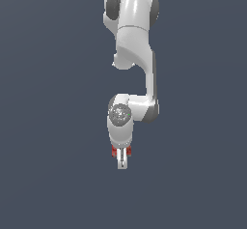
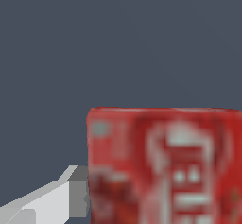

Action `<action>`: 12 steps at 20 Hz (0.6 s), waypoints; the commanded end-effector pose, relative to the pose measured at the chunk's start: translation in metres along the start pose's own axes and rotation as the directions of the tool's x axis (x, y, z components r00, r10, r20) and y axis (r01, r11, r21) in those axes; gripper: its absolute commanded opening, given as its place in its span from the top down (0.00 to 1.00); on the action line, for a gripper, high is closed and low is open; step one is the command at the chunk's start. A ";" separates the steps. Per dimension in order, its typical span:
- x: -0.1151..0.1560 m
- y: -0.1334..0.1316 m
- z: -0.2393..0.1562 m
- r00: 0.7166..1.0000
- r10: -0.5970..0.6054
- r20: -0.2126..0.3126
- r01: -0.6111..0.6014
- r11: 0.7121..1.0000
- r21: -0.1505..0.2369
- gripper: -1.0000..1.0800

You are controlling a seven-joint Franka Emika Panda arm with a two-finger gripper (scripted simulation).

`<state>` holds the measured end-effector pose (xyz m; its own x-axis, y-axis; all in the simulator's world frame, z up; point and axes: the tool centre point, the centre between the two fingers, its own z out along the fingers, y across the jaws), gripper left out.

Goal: Pick up the object and move it to a goal position.

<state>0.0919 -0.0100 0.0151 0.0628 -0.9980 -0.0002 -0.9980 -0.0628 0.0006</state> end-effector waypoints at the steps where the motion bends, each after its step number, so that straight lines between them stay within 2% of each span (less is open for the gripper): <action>1: 0.000 0.000 0.000 1.000 0.000 0.000 0.000 1.000 0.001 1.00; 12: -0.001 0.001 -0.002 1.000 0.000 0.000 0.000 1.000 0.001 1.00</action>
<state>0.0911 -0.0095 0.0161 0.0626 -0.9980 -0.0001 -0.9980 -0.0626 0.0006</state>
